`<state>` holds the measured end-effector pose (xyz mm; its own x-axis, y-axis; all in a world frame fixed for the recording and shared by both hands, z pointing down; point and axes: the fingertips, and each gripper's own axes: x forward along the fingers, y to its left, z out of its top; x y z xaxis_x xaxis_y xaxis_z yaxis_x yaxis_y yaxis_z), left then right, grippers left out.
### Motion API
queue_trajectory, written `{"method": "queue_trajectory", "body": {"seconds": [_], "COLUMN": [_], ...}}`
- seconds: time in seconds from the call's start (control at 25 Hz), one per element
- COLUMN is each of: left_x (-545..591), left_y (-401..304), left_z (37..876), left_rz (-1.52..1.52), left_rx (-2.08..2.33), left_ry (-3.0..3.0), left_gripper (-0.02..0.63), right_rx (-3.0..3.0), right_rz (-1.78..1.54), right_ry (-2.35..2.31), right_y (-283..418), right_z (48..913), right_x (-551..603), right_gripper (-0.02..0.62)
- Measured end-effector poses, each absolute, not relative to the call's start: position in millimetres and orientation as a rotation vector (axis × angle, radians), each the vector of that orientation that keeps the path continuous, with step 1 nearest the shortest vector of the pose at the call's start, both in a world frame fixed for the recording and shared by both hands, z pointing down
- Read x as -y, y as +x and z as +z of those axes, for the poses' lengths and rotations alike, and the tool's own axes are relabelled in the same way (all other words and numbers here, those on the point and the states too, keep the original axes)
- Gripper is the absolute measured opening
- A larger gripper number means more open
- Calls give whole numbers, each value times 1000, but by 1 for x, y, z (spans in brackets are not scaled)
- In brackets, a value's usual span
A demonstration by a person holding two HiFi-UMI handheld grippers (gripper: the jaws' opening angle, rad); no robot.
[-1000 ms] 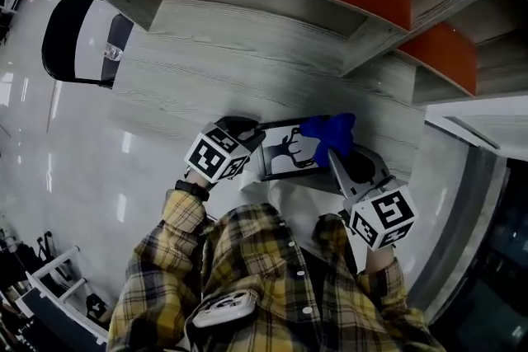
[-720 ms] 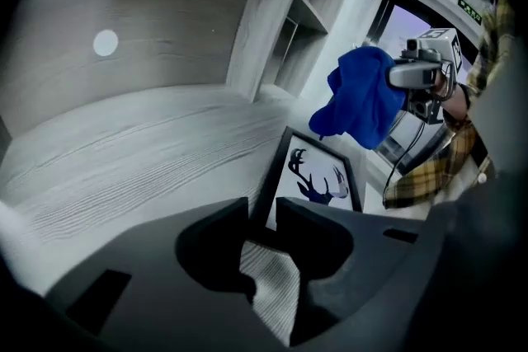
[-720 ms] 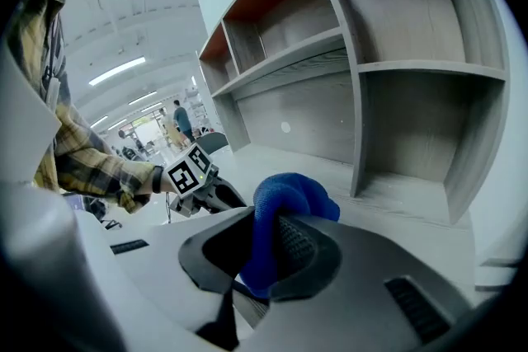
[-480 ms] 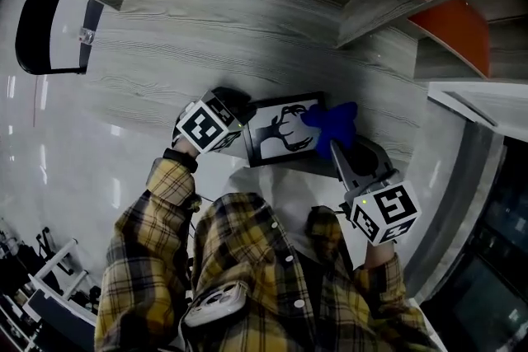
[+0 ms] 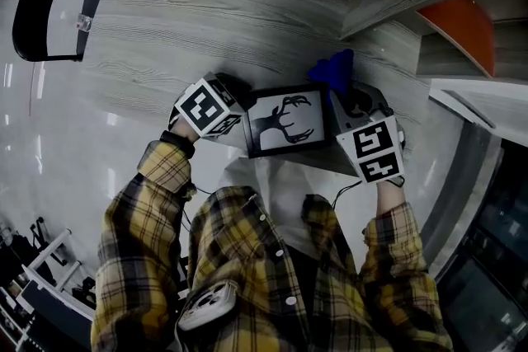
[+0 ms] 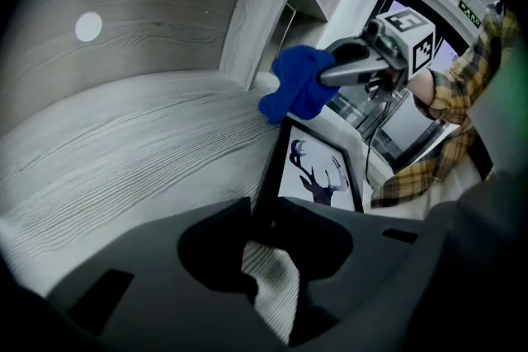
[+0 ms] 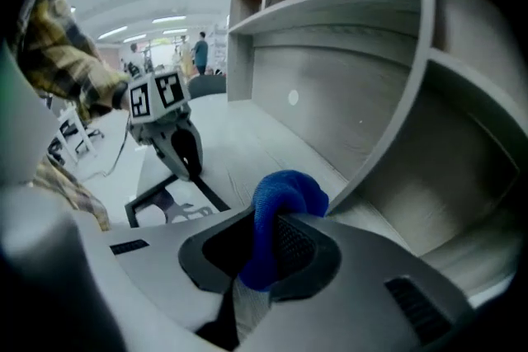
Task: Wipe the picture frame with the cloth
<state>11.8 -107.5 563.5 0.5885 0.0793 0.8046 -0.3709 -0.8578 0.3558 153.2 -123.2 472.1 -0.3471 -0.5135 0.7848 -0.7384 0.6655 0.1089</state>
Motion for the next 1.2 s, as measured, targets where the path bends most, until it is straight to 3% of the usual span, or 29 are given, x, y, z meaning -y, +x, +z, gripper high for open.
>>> {"method": "queue_trajectory", "body": {"seconds": [0.28, 1.2], "left_x": [109, 109], "left_y": [13, 10], "left_z": [563, 565], "left_rz": [1201, 1212], "left_rx": [243, 304], "left_ry": [2318, 2264], "left_gripper": [97, 101], "right_rx": [1916, 1904], "right_rz": [268, 587], "right_ry": [706, 433], "right_y": [121, 125], "right_z": [547, 551], "right_x": [119, 6], "right_gripper": [54, 52]}}
